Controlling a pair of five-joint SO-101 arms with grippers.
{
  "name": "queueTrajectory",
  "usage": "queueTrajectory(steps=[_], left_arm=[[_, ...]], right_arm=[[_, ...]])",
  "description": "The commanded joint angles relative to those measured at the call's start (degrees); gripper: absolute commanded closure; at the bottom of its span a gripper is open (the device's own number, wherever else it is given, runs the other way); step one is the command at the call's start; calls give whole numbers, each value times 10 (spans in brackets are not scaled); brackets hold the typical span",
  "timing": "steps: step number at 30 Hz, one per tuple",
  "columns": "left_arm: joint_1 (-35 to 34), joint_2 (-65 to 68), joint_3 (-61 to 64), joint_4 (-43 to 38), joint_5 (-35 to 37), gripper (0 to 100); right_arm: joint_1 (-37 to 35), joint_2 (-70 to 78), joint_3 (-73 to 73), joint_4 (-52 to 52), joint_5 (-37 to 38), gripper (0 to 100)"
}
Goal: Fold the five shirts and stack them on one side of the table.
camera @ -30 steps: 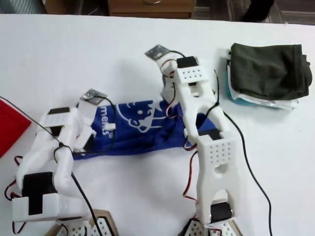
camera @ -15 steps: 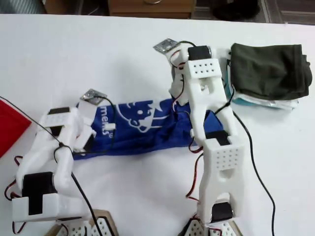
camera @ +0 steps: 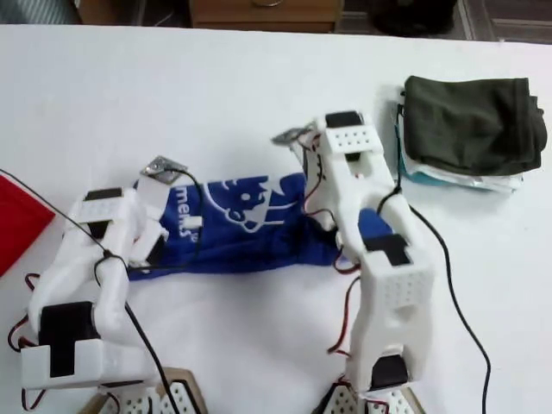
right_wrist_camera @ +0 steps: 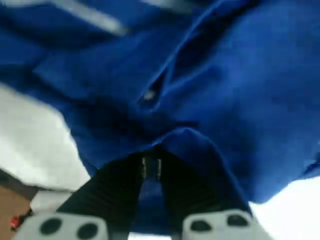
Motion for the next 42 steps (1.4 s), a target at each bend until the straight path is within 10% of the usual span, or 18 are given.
queueTrajectory(steps=[1,13,42], left_arm=[[-18,10,-15,-19,2,975],[-18,10,-15,-19,2,975],[-18,10,-15,-19,2,975]], right_arm=[[26,-130,95,-18,26,978],[27,-362,263,-211,82,978],[-65,1,-58,-260,-69,978]])
